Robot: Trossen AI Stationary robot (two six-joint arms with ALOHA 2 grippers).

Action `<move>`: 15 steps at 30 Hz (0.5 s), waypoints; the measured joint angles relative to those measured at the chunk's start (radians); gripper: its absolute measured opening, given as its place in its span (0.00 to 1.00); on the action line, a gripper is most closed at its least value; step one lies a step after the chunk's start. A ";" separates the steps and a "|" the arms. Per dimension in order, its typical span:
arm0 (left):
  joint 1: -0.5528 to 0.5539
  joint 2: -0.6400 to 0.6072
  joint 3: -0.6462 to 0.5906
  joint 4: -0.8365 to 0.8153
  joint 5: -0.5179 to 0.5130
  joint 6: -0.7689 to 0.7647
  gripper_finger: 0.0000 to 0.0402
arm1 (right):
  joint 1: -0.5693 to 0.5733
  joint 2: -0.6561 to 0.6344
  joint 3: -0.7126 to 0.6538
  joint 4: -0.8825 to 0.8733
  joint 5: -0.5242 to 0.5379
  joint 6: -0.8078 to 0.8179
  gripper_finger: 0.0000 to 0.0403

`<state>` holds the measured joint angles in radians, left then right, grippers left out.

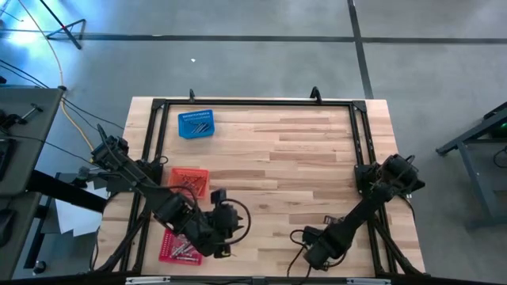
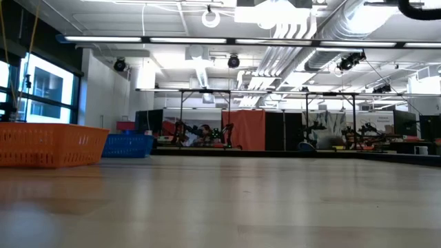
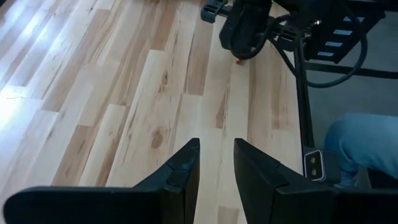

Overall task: Sort crayons
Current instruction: Put the orange crayon into the orange bin

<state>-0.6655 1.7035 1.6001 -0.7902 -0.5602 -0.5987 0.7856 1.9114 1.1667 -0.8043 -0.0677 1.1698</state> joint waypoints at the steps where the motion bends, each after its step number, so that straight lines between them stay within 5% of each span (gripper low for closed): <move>1: -0.003 0.000 0.000 0.000 0.000 0.000 0.22 | 0.000 -0.005 0.004 -0.005 0.011 0.000 0.02; 15: -0.096 0.026 0.001 -0.142 -0.069 -0.191 0.22 | 0.011 -0.164 0.204 -0.284 0.648 0.025 0.00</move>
<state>-0.7613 1.7297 1.6014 -0.9318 -0.6292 -0.7899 0.7964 1.7471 1.3709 -1.0888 0.5806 1.1949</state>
